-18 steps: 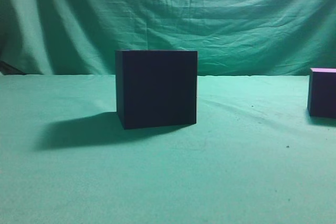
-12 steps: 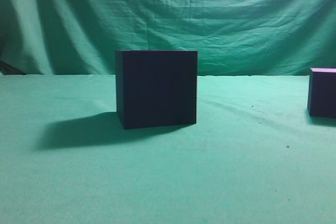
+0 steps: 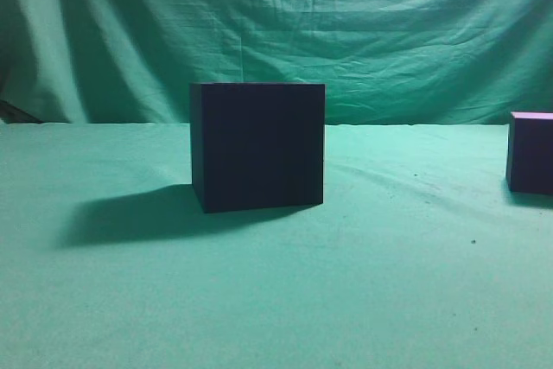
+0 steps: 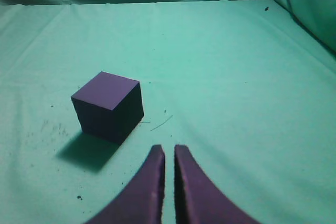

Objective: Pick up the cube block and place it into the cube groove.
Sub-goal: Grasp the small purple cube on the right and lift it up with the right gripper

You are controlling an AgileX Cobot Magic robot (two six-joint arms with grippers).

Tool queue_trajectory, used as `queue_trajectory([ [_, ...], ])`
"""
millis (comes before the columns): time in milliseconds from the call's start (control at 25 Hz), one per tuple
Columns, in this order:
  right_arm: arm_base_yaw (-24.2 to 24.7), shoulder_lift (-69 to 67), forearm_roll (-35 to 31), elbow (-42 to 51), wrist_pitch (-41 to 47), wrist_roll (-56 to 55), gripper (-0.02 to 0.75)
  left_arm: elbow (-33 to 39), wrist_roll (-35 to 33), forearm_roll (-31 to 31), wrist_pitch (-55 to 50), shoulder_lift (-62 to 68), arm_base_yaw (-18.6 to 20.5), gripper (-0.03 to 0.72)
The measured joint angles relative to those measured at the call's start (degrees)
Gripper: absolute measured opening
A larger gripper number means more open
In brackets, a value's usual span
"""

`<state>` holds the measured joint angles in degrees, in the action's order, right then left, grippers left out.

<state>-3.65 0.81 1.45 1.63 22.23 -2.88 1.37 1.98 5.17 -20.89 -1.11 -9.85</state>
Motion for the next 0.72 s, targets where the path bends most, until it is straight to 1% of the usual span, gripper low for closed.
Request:
queue_trajectory([
  [280, 0.0, 0.0, 0.0, 0.0, -0.3, -0.1, 0.0, 0.0, 0.0, 0.0, 0.0, 0.0, 0.0, 0.0],
  [360, 0.0, 0.0, -0.2, 0.0, -2.0, -0.1, 0.0, 0.0, 0.0, 0.0, 0.0, 0.0, 0.0, 0.0],
  [440, 0.0, 0.0, -1.9, 0.0, -5.8, -0.1, 0.0, 0.0, 0.0, 0.0, 0.0, 0.0, 0.0, 0.0],
  [520, 0.0, 0.0, -5.2, 0.0, -11.7, -0.1, 0.0, 0.0, 0.0, 0.0, 0.0, 0.0, 0.0, 0.0],
  [600, 0.0, 0.0, -7.0, 0.0, -17.7, -0.3, 0.0, 0.0, 0.0, 0.0, 0.0, 0.0, 0.0, 0.0],
  [680, 0.0, 0.0, -8.0, 0.0, -23.3, -0.6, 0.0, 0.0, 0.0, 0.0, 0.0, 0.0, 0.0, 0.0],
  [720, 0.0, 0.0, -8.1, 0.0, -24.4, -0.8, 0.0, 0.0, 0.0, 0.0, 0.0, 0.0, 0.0, 0.0],
])
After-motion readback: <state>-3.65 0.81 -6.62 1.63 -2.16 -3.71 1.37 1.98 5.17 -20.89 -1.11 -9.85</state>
